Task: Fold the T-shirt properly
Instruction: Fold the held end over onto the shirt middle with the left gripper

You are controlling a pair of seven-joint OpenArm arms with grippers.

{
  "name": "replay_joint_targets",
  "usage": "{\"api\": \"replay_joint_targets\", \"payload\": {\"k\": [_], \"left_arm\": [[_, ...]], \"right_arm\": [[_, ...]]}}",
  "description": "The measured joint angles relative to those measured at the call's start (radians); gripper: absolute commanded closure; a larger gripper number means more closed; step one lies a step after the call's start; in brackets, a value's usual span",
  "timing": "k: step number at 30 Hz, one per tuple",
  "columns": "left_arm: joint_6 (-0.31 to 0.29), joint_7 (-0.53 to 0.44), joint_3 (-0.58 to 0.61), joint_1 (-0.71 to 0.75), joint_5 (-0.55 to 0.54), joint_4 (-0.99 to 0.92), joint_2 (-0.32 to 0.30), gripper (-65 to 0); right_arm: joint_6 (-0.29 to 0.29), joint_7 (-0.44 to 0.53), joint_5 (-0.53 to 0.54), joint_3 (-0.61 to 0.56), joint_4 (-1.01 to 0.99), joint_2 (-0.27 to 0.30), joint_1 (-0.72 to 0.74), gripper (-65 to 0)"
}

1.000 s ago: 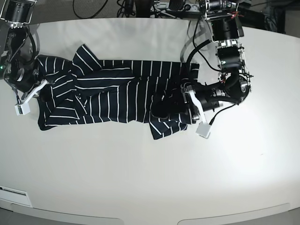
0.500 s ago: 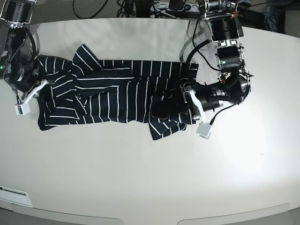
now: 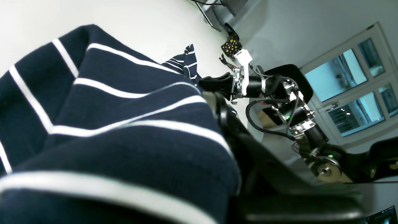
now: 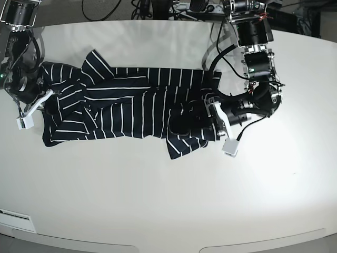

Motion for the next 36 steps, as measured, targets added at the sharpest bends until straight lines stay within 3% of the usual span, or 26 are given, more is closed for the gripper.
{"api": "replay_joint_targets", "payload": {"k": [3, 12, 26, 27, 30, 32, 36], "left_arm": [[0.003, 0.0, 0.0, 0.0, 0.049, 0.0, 0.0, 0.0], [0.011, 0.0, 0.0, 0.0, 0.045, 0.0, 0.0, 0.0], [0.003, 0.0, 0.122, 0.0, 0.045, 0.0, -0.005, 0.0], [0.003, 0.0, 0.122, 0.0, 0.045, 0.0, -0.005, -2.6], [0.003, 0.0, 0.122, 0.0, 0.045, 0.0, -0.005, -31.0], [0.003, 0.0, 0.122, 0.0, 0.045, 0.0, -0.005, -44.3], [0.003, 0.0, 0.122, 0.0, 0.03, 0.0, -0.005, -47.3]], "right_arm": [[0.0, 0.0, 0.0, 0.0, 0.0, 0.0, 0.0, 0.0], [0.0, 0.0, 0.0, 0.0, 0.0, 0.0, 0.0, 0.0], [0.0, 0.0, 0.0, 0.0, 0.0, 0.0, 0.0, 0.0], [0.0, 0.0, 0.0, 0.0, 0.0, 0.0, 0.0, 0.0], [0.0, 0.0, 0.0, 0.0, 0.0, 0.0, 0.0, 0.0], [0.0, 0.0, 0.0, 0.0, 0.0, 0.0, 0.0, 0.0], [0.0, 0.0, 0.0, 0.0, 0.0, 0.0, 0.0, 0.0]]}}
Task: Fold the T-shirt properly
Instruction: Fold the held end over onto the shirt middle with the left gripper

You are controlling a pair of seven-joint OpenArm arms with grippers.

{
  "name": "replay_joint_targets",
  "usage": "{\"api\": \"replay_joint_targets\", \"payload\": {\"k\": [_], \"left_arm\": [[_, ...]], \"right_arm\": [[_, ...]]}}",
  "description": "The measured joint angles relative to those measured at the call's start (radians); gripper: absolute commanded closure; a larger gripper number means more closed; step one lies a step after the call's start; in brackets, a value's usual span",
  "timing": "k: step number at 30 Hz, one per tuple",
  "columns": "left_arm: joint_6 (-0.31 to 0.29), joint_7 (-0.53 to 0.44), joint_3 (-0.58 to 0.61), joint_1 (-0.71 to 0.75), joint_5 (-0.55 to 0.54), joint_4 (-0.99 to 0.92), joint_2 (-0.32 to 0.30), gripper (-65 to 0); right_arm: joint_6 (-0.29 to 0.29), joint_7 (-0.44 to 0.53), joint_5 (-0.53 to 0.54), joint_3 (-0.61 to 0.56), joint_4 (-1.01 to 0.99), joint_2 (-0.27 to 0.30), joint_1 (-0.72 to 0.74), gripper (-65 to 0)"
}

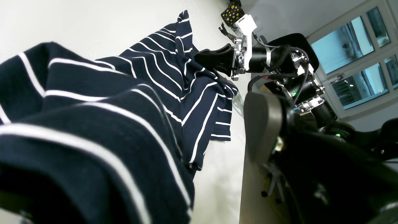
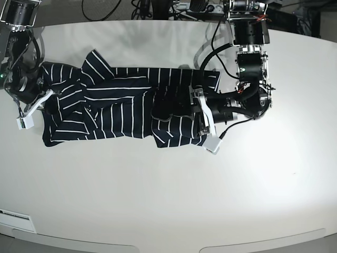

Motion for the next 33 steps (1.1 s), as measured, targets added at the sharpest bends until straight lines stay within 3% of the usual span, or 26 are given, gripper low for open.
{"api": "replay_joint_targets", "payload": {"k": [7, 12, 15, 17, 20, 29, 33], "left_arm": [[0.001, 0.0, 0.0, 0.0, -0.138, 0.0, 0.0, -47.0], [-0.03, 0.0, 0.0, 0.0, -0.134, 0.0, 0.0, -47.0], [-0.034, 0.0, 0.003, -0.003, 0.089, 0.0, -0.003, -47.0], [-0.03, 0.002, 0.005, 0.003, 0.168, 0.0, -0.013, -47.0], [0.003, -0.003, 0.037, -0.003, 0.373, 0.0, -0.036, -47.0], [0.0, 0.0, 0.067, -0.005, 0.355, 0.089, -0.055, -47.0], [-0.034, 0.002, 0.067, -0.005, 0.09, 0.142, -0.058, -47.0]], "right_arm": [[0.0, 0.0, 0.0, 0.0, 0.0, 0.0, 0.0, 0.0], [0.0, 0.0, 0.0, 0.0, 0.0, 0.0, 0.0, 0.0], [0.0, 0.0, 0.001, 0.0, 0.0, 0.0, 0.0, 0.0], [0.0, 0.0, 0.001, 0.0, 0.0, 0.0, 0.0, 0.0], [0.0, 0.0, 0.0, 0.0, 0.0, 0.0, 0.0, 0.0], [0.0, -0.001, 0.001, 0.0, 0.0, 0.0, 0.001, 0.0], [0.0, -0.001, 0.0, 0.0, 0.0, 0.0, 0.002, 0.0]]}}
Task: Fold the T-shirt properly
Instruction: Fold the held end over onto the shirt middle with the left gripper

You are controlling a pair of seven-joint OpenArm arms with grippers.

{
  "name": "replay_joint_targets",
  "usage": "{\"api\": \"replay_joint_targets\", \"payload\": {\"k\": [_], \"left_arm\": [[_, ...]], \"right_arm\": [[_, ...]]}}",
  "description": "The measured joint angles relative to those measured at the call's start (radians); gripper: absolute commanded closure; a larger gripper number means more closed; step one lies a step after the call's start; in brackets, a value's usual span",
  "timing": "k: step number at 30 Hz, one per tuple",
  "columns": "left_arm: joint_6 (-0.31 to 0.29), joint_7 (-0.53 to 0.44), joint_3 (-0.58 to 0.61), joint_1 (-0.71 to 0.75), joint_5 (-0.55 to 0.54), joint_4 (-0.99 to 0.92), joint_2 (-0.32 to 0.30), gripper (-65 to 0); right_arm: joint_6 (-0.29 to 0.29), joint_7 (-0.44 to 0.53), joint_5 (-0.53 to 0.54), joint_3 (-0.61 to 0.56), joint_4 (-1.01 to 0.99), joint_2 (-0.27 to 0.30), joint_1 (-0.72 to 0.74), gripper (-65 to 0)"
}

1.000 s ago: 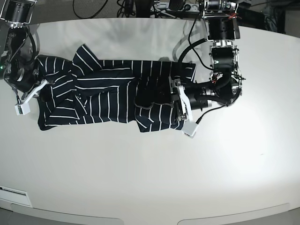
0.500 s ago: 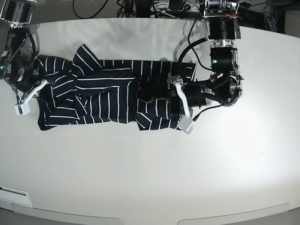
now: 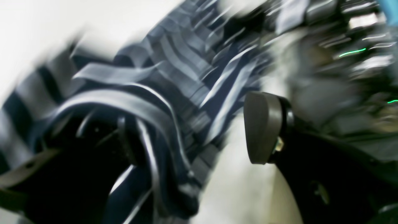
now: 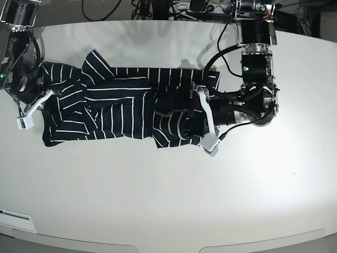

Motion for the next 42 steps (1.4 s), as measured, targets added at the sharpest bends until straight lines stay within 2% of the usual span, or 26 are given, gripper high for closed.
{"api": "replay_joint_targets", "payload": {"k": [3, 10, 11, 12, 13, 15, 16, 21, 26, 31, 33, 36, 38, 42], "left_arm": [[-0.001, -0.003, 0.002, 0.0, -0.142, 0.004, 0.004, -47.0], [-0.001, -0.002, 0.002, 0.0, -0.146, 0.003, -0.006, -46.5], [-0.001, -0.002, 0.002, 0.0, -0.146, 0.003, -0.006, -43.3], [-0.001, -0.002, 0.002, 0.0, -0.13, 0.003, -0.006, -36.9], [-0.001, -0.002, 0.002, 0.0, -0.101, 0.003, -0.006, -28.2], [-0.002, 0.002, 0.002, 0.0, -0.062, 0.003, -0.008, -5.5], [-0.002, 0.002, 0.002, 0.0, -0.058, 0.003, -0.011, 0.0], [-0.001, 0.002, 0.002, 0.0, -0.023, 0.003, -0.011, 0.0], [-0.001, 0.002, 0.002, 0.0, -0.079, 0.003, -0.011, 0.0], [-0.001, 0.001, 0.036, 0.0, -0.107, 0.003, -0.011, -30.4], [-0.001, 0.001, 0.07, 0.0, -0.113, 0.003, -0.011, -34.9], [-0.001, 0.001, 0.086, 0.0, -0.089, 0.003, -0.007, -34.4], [-0.001, 0.001, 0.084, -0.002, -0.082, 0.003, -0.008, -30.9], [-0.002, 0.005, 0.041, -0.017, -0.083, 0.003, -0.008, -9.4]], "right_arm": [[0.0, 0.0, 0.001, 0.0, 0.0, 0.0, 0.0, 0.0], [0.0, 0.0, 0.001, 0.0, 0.0, 0.0, 0.0, 0.0], [0.0, 0.0, 0.001, 0.0, 0.0, 0.0, 0.0, 0.0], [0.0, 0.0, 0.001, 0.0, 0.0, 0.0, 0.0, 0.0], [0.0, 0.0, 0.001, 0.0, 0.0, 0.0, 0.0, 0.0], [0.0, 0.0, 0.001, 0.0, 0.0, 0.0, 0.0, 0.0], [0.0, 0.0, 0.001, 0.0, 0.0, 0.0, 0.0, 0.0], [0.0, 0.0, 0.001, 0.0, 0.0, 0.0, 0.0, 0.0], [0.0, 0.0, 0.001, 0.0, 0.0, 0.0, 0.0, 0.0], [0.0, 0.0, 0.001, 0.0, 0.0, 0.0, 0.0, 0.0], [0.0, 0.0, 0.0, 0.0, 0.0, 0.0, 0.0, 0.0], [0.0, 0.0, 0.002, 0.0, 0.0, 0.0, 0.0, 0.0], [0.0, 0.0, 0.002, 0.0, 0.0, 0.0, 0.0, 0.0], [0.0, 0.0, 0.005, 0.0, 0.0, 0.0, 0.0, 0.0]]}}
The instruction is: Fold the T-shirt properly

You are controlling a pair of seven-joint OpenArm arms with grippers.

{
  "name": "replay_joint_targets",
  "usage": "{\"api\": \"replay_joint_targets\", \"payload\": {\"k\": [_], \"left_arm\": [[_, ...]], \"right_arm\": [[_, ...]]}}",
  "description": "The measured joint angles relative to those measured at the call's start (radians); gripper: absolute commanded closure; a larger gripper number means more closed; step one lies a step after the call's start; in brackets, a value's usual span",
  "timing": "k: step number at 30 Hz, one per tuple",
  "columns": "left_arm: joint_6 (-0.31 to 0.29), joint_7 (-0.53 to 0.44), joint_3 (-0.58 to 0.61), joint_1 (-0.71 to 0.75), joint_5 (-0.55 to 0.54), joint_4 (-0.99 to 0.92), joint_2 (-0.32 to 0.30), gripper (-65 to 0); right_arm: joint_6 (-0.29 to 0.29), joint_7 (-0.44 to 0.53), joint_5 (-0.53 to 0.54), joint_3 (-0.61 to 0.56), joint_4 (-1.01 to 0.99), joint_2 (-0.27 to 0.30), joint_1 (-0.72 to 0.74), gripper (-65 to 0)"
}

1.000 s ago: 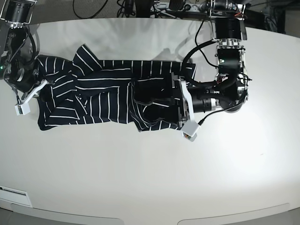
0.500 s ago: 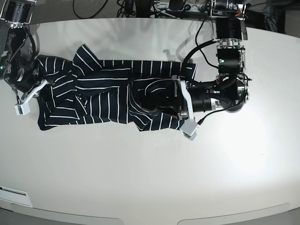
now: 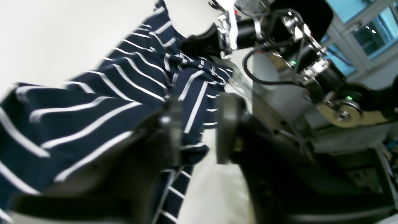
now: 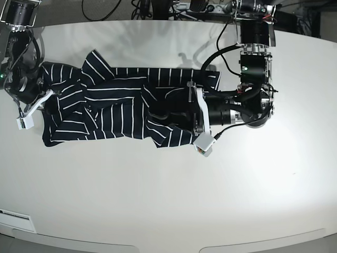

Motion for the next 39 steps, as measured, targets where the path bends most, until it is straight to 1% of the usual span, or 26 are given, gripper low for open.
{"api": "replay_joint_targets", "payload": {"k": [1, 2, 6, 8, 9, 12, 14, 17, 19, 23, 28, 34, 35, 36, 38, 39], "left_arm": [[0.0, -0.001, -0.015, -0.011, -0.003, 0.0, 0.0, -2.8], [0.0, -0.003, -0.034, -0.026, -0.004, 0.0, 0.0, 0.0], [0.0, -0.003, -0.132, -0.079, -0.007, 0.0, 0.0, 0.0], [0.0, -0.002, -0.192, -0.104, -0.007, 0.0, -0.016, 0.0], [-0.001, -0.002, -0.224, -0.117, -0.01, 0.0, -0.033, 0.0], [-0.001, -0.007, -0.332, -0.119, -0.011, 0.0, -0.1, 0.0], [0.012, -0.005, -0.375, -0.098, -0.007, 0.0, -0.137, 0.0], [0.013, -0.002, -0.377, -0.056, -0.007, 0.0, -0.18, 0.0], [0.012, -0.001, -0.371, -0.027, -0.017, 0.0, -0.182, 0.0], [0.013, -0.004, -0.369, 0.019, -0.073, 0.0, -0.185, 0.0], [0.012, -0.002, -0.369, 0.042, -0.074, 0.0, -0.185, 0.0], [0.012, -0.003, -0.369, 0.048, -0.075, 0.0, -0.188, 0.0], [0.012, -0.003, -0.369, 0.053, -0.074, 0.0, -0.188, 0.0], [0.012, -0.002, -0.369, 0.057, -0.075, 0.0, -0.188, 0.0], [0.012, -0.003, -0.369, 0.063, -0.074, 0.0, -0.188, 0.0], [0.012, -0.003, -0.369, 0.064, -0.075, 0.0, -0.188, 0.0]], "right_arm": [[-0.001, 0.0, 0.01, 0.0, 0.0, 0.0, 0.0, 0.0], [-0.002, 0.0, 0.011, 0.0, 0.0, 0.0, -0.001, 0.0], [-0.001, 0.0, 0.011, 0.0, 0.0, 0.001, -0.002, 0.0], [0.001, 0.0, 0.011, 0.0, 0.0, 0.0, -0.002, 0.0], [0.018, 0.0, 0.011, 0.0, 0.0, 0.001, -0.002, 0.0], [0.019, -0.007, 0.026, 0.0, -0.001, 0.002, -0.003, 0.0], [0.019, -0.01, 0.026, 0.0, -0.001, 0.002, -0.003, 0.0], [0.019, -0.014, 0.029, 0.0, -0.001, 0.003, -0.003, 0.0], [0.019, -0.014, 0.034, 0.0, -0.001, 0.003, -0.003, 0.0], [0.018, -0.014, 0.034, 0.0, -0.002, 0.003, -0.003, 0.0], [0.019, -0.017, 0.034, 0.0, -0.002, 0.003, 0.0, 0.0], [0.019, -0.048, 0.027, 0.0, -0.003, 0.003, 0.029, 0.0], [0.015, -0.058, 0.025, 0.0, -0.004, 0.002, 0.038, -2.3], [-0.003, -0.076, 0.025, -0.001, -0.004, 0.002, 0.047, -12.0], [-0.016, -0.089, 0.011, -0.003, -0.005, 0.002, 0.068, -34.7], [-0.019, -0.093, -0.01, -0.006, -0.003, 0.002, 0.075, -43.4]]}}
